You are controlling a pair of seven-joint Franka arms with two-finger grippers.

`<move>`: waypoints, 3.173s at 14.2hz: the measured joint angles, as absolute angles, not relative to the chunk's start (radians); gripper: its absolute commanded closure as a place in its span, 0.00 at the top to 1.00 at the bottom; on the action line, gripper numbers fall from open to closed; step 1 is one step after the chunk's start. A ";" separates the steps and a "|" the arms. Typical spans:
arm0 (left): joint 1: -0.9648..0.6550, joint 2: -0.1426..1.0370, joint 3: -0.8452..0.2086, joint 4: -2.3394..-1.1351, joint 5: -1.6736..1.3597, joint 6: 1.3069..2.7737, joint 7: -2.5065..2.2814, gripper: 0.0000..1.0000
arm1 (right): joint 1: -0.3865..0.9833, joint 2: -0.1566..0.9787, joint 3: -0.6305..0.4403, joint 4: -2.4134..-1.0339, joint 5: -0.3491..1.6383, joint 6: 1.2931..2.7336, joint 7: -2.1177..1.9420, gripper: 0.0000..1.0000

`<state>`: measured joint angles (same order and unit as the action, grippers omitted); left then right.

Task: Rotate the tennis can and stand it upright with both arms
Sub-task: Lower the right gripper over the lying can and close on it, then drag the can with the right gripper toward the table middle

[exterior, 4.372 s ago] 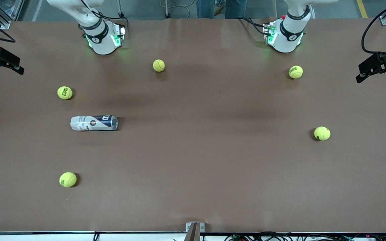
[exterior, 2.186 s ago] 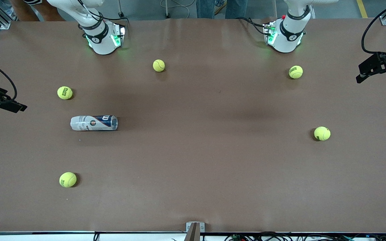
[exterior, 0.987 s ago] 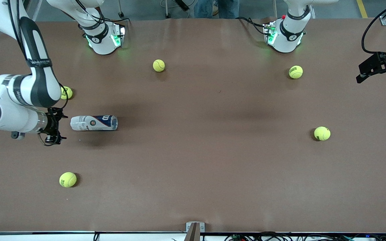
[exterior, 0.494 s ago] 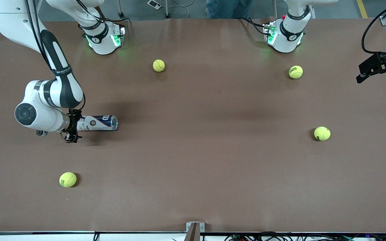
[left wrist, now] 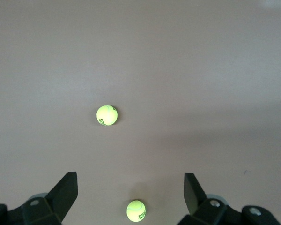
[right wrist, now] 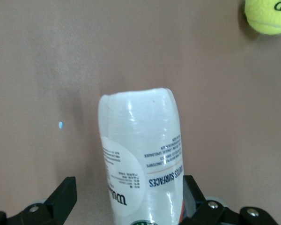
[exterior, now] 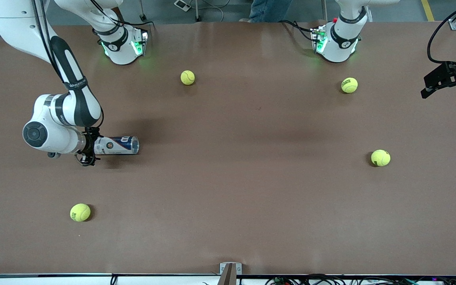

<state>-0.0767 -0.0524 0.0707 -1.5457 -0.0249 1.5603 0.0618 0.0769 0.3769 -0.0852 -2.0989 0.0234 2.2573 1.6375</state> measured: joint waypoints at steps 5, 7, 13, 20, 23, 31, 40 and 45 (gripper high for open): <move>-0.077 -0.052 0.071 -1.546 -0.025 1.560 0.062 1.00 | 0.112 0.377 -0.079 -2.151 0.024 2.322 1.637 1.00; -0.077 -0.052 0.071 -1.546 -0.025 1.560 0.062 1.00 | 0.114 0.377 -0.079 -2.168 0.024 2.350 1.637 1.00; -0.077 -0.052 0.071 -1.546 -0.025 1.560 0.062 1.00 | 0.114 0.379 -0.079 -2.176 0.024 2.356 1.637 0.99; -0.077 -0.052 0.071 -1.546 -0.025 1.560 0.062 1.00 | 0.124 0.410 -0.078 -2.184 0.024 2.374 1.636 0.62; -0.077 -0.052 0.071 -1.546 -0.025 1.560 0.062 1.00 | 0.133 0.407 -0.079 -2.181 0.024 2.371 1.635 0.62; -0.077 -0.052 0.071 -1.546 -0.025 1.560 0.062 1.00 | 0.202 0.407 -0.036 -2.097 0.141 2.311 1.641 0.62; -0.077 -0.052 0.071 -1.546 -0.025 1.560 0.062 1.00 | 0.524 0.421 -0.026 -1.911 0.159 2.307 1.765 0.62; -0.077 -0.052 0.071 -1.546 -0.025 1.560 0.062 1.00 | 0.671 0.508 -0.027 -1.758 0.158 2.302 1.819 0.62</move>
<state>-0.0773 -0.0524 0.0706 -1.5458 -0.0249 1.5603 0.0618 0.6713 0.5077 -0.0271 -1.7577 0.1576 2.3015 1.8185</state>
